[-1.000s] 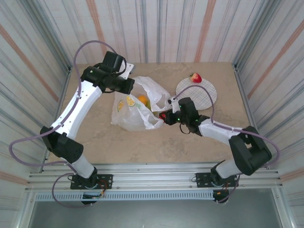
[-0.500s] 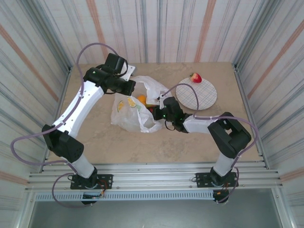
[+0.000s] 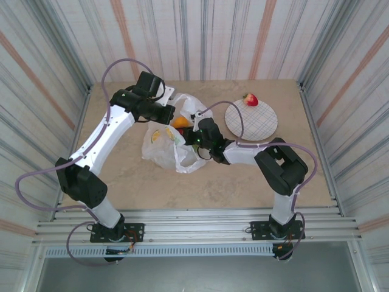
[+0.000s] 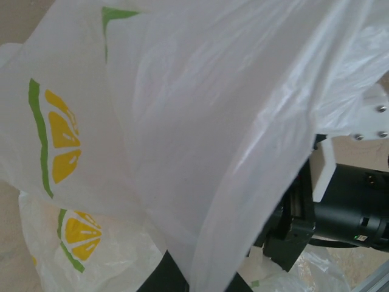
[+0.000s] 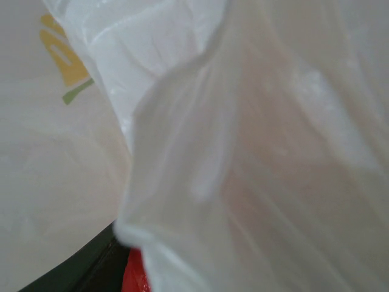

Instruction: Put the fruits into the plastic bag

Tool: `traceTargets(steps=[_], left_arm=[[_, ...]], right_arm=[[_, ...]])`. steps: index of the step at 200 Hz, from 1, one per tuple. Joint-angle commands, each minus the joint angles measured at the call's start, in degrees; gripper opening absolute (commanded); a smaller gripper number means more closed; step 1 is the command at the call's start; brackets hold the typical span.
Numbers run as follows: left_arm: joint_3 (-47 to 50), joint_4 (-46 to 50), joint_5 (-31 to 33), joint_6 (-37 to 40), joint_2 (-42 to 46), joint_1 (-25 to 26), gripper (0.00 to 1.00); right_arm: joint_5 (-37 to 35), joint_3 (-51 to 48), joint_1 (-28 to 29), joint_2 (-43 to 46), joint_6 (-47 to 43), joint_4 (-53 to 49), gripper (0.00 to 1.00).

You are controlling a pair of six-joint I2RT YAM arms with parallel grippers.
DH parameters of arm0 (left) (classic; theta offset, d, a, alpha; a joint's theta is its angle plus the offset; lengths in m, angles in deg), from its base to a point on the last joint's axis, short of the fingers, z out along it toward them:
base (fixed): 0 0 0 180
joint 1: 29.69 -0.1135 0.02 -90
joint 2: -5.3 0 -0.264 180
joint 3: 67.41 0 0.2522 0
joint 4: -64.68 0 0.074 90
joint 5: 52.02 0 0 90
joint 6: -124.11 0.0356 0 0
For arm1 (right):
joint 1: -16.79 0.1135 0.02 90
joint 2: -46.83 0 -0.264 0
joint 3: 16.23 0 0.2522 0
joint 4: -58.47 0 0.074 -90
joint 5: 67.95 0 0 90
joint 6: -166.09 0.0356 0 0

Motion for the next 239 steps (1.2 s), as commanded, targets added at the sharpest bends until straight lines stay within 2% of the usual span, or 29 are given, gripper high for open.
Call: traceTargets(steps=[1,32,86,140,191,239], left_arm=[[1.11,-0.90,-1.30,0.59,2.30,-0.31,0.00],[1.55,-1.40,-1.81,0.47,2.54,-0.66,0.00],[1.99,-2.00,-2.43,0.11,2.68,-1.10,0.00],[2.45,-2.45,-3.15,-0.01,2.72,-1.55,0.00],[2.93,-2.82,-3.70,-0.25,2.50,-2.02,0.00],[3.84,-3.28,-2.85,-0.30,2.52,-2.59,0.00]], right_arm=[[5.01,1.61,0.79,-1.71,1.51,1.20,0.50],[10.35,2.34,0.77,-2.78,0.90,-1.00,0.55],[11.29,0.43,-0.20,0.73,-1.64,-3.86,0.70],[11.73,-1.01,-1.05,3.85,-3.11,-5.48,0.80],[11.48,-3.29,-2.36,7.12,-3.51,-7.31,0.77],[12.86,-7.51,-5.81,14.59,-8.12,-15.11,0.74]])
